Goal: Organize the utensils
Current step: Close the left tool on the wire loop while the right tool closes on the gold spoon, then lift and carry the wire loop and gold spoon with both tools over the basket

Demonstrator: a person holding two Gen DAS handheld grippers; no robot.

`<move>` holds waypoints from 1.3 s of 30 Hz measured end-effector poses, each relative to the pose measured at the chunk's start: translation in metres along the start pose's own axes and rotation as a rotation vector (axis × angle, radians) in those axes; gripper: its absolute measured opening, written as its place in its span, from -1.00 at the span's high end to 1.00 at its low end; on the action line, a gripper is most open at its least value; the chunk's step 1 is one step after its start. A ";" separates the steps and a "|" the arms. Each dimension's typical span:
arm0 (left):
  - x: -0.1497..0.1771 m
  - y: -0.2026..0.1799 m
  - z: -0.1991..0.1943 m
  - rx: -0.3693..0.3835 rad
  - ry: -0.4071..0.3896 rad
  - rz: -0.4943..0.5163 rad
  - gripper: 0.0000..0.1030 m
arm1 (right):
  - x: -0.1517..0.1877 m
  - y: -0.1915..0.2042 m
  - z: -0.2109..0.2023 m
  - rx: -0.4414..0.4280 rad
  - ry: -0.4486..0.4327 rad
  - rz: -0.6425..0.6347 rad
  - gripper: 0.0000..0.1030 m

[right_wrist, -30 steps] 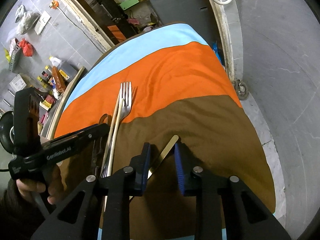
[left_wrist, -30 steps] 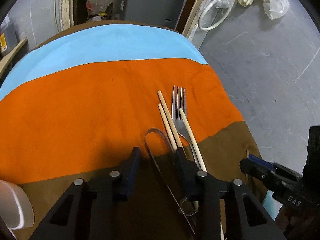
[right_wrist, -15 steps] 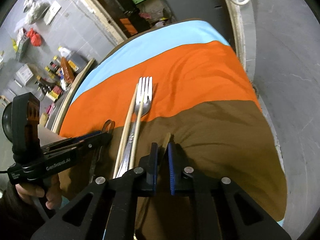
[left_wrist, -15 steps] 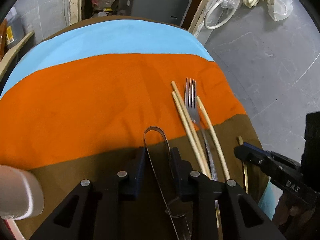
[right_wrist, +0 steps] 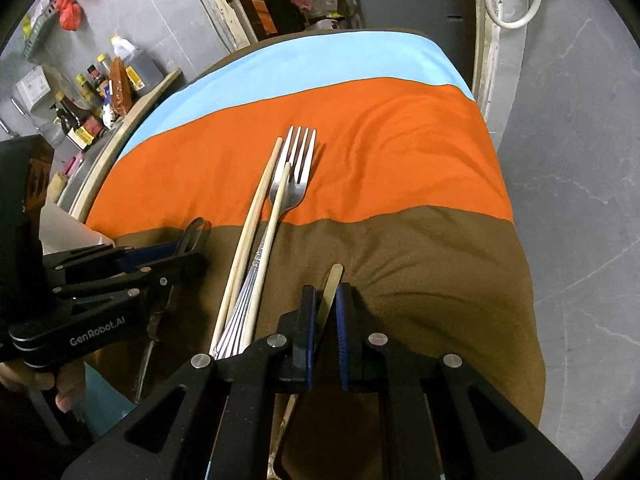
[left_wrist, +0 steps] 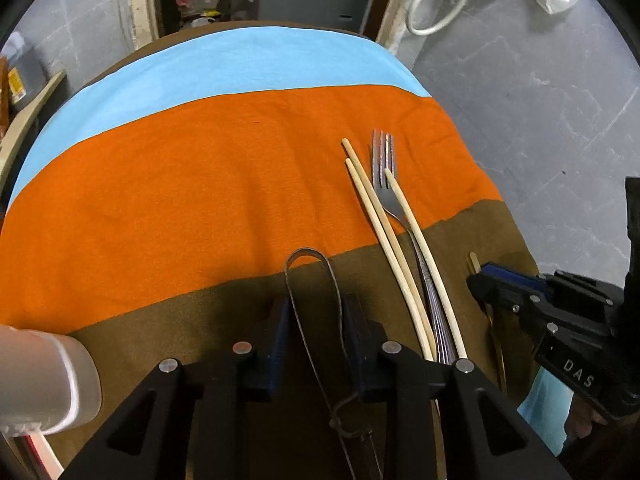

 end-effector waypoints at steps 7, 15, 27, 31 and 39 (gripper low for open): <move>0.006 0.004 -0.028 0.049 -0.100 -0.041 0.56 | 0.003 -0.011 -0.021 -0.105 -0.040 0.132 0.90; 0.015 -0.007 -0.085 0.086 -0.284 0.029 0.57 | 0.012 -0.014 -0.060 -0.139 -0.135 0.153 0.92; 0.035 -0.007 -0.133 0.143 -0.392 0.052 0.57 | 0.026 0.002 -0.104 -0.099 -0.219 0.162 0.97; 0.040 -0.003 -0.158 0.152 -0.418 0.071 0.57 | 0.025 0.018 -0.129 -0.092 -0.289 0.152 0.97; 0.040 0.016 -0.219 0.144 -0.510 0.108 0.57 | 0.001 0.057 -0.185 -0.081 -0.463 0.125 0.97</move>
Point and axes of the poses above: each gripper's, at about its wrist camera, not at the fingertips, and z roughly the way its jaws point, y to its left, x to its underside, the point moved 8 cm from there along z, roughly the way its jaws point, and after that the axes turned 14 degrees about x, right-handed, at the moved point
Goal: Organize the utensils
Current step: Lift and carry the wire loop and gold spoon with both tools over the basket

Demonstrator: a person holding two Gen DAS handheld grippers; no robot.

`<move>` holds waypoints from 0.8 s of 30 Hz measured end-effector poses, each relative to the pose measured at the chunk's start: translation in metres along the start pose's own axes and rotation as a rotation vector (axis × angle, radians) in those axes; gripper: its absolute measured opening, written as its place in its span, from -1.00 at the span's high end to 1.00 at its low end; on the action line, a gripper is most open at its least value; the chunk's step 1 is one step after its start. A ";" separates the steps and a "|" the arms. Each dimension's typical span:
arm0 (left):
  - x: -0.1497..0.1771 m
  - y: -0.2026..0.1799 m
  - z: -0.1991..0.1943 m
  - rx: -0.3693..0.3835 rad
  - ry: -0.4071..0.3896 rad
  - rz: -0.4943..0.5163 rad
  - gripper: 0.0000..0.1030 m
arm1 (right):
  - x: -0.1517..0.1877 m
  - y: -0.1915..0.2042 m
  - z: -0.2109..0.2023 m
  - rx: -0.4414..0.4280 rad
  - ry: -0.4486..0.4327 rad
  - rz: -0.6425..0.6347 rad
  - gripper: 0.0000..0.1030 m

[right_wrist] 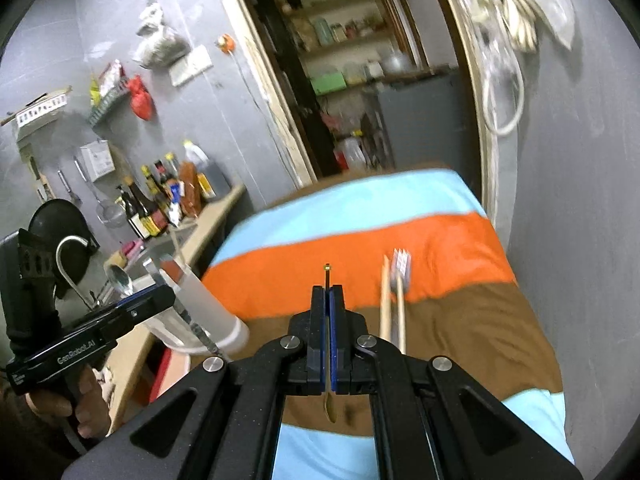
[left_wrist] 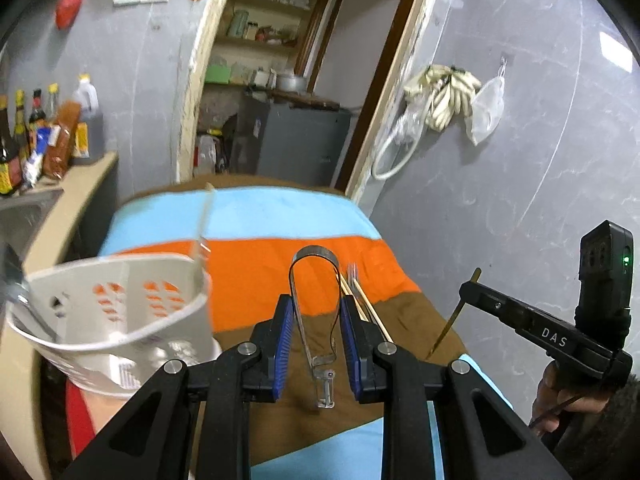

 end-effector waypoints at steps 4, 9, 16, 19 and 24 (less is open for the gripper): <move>-0.019 0.008 -0.037 -0.023 -0.064 0.017 0.57 | -0.025 0.033 -0.018 -0.035 -0.064 -0.022 0.97; -0.040 0.028 -0.084 -0.072 -0.135 0.007 0.57 | -0.054 0.085 -0.037 -0.113 -0.143 -0.057 0.97; -0.059 0.079 -0.151 -0.212 -0.236 -0.025 0.57 | -0.075 0.156 -0.056 -0.230 -0.223 -0.094 0.97; -0.062 0.098 -0.172 -0.264 -0.267 -0.044 0.57 | -0.082 0.184 -0.061 -0.271 -0.252 -0.109 0.97; -0.061 0.126 -0.186 -0.302 -0.301 -0.085 0.57 | -0.085 0.216 -0.054 -0.297 -0.267 -0.130 0.97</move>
Point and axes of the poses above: each gripper's, at about its wrist camera, not at the fingertips, and z roughly the way its jaws point, y to its left, x to its underside, the point moved 8 cm from there along z, roughly the way its jaws point, and after that the axes turned 14 degrees about x, right-handed, at the moved point
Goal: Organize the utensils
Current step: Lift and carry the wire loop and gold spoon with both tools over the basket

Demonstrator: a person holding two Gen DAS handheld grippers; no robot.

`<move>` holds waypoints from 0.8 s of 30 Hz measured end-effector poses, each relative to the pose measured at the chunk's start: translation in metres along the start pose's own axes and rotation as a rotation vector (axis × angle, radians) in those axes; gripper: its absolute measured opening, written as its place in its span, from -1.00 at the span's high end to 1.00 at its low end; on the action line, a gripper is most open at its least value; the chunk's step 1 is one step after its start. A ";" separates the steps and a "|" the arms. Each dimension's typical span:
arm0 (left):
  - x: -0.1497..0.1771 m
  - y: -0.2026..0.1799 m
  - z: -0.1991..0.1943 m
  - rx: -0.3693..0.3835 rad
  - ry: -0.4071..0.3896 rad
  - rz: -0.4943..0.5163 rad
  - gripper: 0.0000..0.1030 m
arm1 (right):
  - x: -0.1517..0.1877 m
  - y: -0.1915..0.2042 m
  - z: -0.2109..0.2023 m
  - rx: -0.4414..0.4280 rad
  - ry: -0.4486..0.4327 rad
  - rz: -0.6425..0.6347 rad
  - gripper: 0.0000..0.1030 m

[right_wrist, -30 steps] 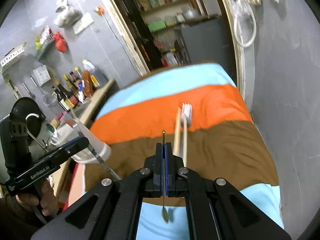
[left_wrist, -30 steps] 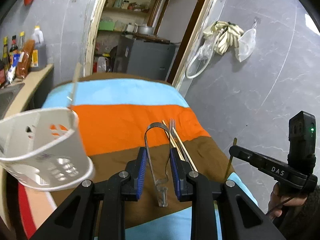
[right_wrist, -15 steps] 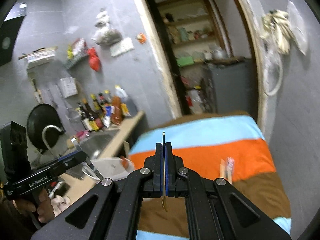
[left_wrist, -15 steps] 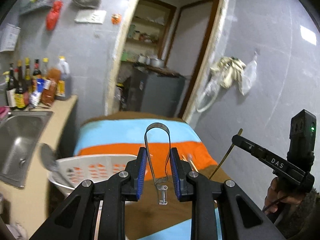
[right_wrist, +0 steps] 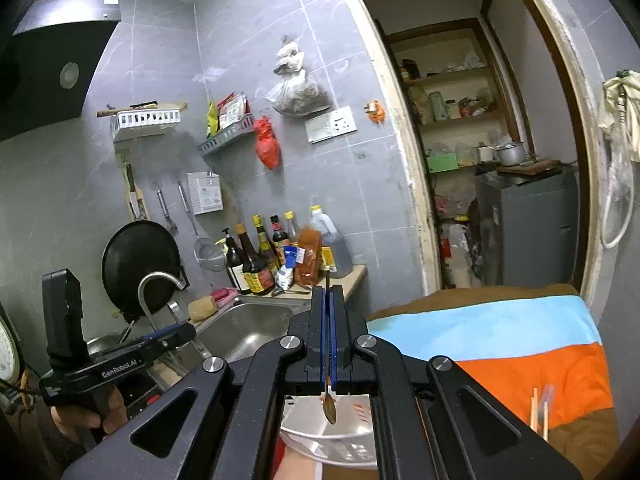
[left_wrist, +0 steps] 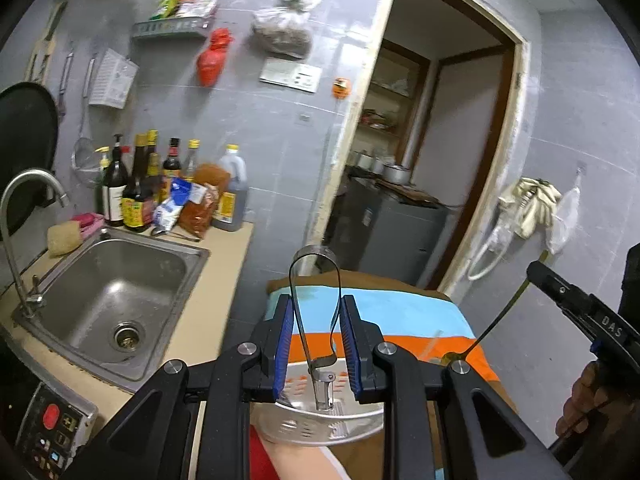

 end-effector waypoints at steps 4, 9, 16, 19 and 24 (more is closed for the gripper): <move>0.003 0.011 0.012 -0.013 0.006 -0.012 0.57 | 0.011 0.014 0.023 0.025 0.020 -0.042 0.97; 0.013 0.014 0.031 -0.007 0.040 -0.010 0.57 | 0.035 0.013 0.049 0.081 0.072 -0.069 0.97; 0.030 0.010 0.054 -0.042 0.098 0.048 0.56 | 0.065 0.001 0.070 0.119 0.151 -0.050 0.97; 0.038 0.009 0.062 -0.053 0.117 0.077 0.56 | 0.075 -0.004 0.078 0.129 0.184 -0.036 0.97; 0.047 0.007 0.068 -0.039 0.149 0.062 0.56 | 0.080 -0.007 0.081 0.120 0.209 -0.028 0.96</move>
Point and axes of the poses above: each gripper's, at about its wrist camera, not at the fingertips, and z roughly the way its jaws point, y to its left, x to its underside, the point moved 8 cm from there along z, roughly the way its jaws point, and after that the axes turned 14 degrees about x, right-handed, at the moved point
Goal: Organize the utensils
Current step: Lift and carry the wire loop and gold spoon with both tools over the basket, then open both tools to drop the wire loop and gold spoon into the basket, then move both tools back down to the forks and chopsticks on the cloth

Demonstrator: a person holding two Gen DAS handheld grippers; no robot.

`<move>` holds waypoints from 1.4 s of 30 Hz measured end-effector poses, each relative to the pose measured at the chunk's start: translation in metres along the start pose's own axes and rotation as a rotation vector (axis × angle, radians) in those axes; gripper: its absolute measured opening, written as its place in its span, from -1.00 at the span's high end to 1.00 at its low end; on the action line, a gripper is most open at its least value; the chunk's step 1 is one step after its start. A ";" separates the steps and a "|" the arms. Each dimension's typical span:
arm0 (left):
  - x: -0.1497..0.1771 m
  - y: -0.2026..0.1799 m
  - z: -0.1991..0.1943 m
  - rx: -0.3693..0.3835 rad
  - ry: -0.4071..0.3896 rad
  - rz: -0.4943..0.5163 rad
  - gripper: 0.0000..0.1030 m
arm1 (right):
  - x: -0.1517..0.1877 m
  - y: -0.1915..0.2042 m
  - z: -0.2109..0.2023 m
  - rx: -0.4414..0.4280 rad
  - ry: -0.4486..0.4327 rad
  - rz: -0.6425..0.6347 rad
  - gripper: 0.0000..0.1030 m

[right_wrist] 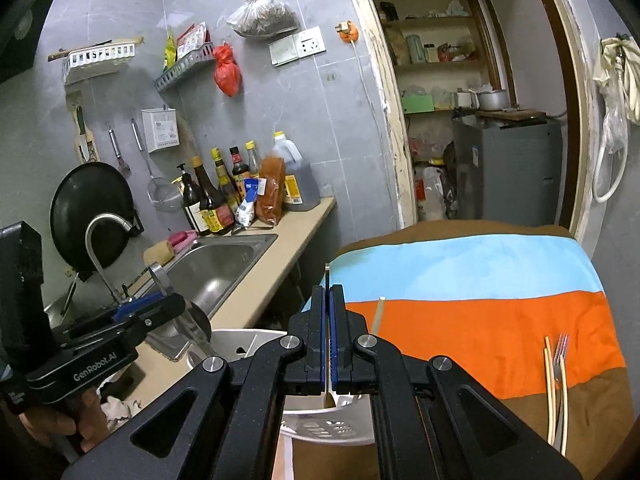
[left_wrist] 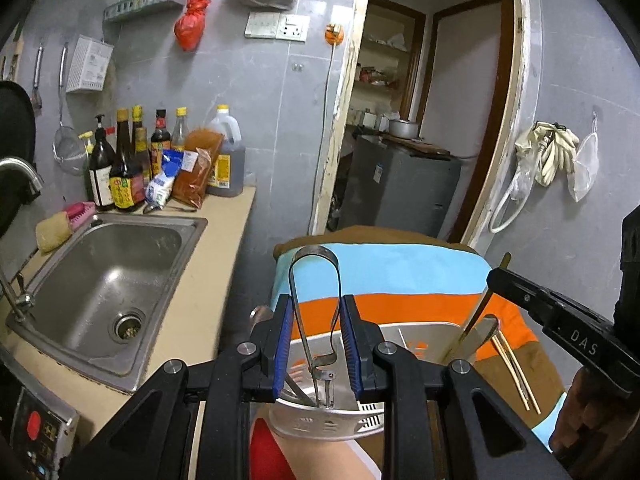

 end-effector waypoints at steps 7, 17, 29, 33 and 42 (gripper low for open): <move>-0.001 0.007 0.001 0.035 0.006 -0.077 0.54 | 0.001 -0.001 0.000 -0.027 0.017 0.001 0.93; -0.016 0.001 -0.013 0.061 -0.063 -0.108 0.12 | -0.015 -0.012 -0.022 -0.022 -0.048 0.011 0.86; -0.039 -0.053 -0.023 0.039 -0.172 -0.007 -0.82 | -0.052 -0.078 -0.086 0.119 -0.240 0.035 -0.36; -0.043 -0.078 -0.023 0.049 -0.222 0.017 -0.98 | -0.060 -0.109 -0.109 0.183 -0.299 0.043 -0.81; -0.039 -0.143 0.004 0.093 -0.218 0.082 -0.98 | -0.062 -0.185 -0.135 0.338 -0.305 0.058 -0.97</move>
Point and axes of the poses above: each gripper's, at about its wrist camera, not at the fingertips, and z roughly the way its jaws point, y to its left, x to its underside, the point moved 8 cm from there along z, roughly the way its jaws point, and after that the axes turned 14 degrees about x, right-handed, at the moved point
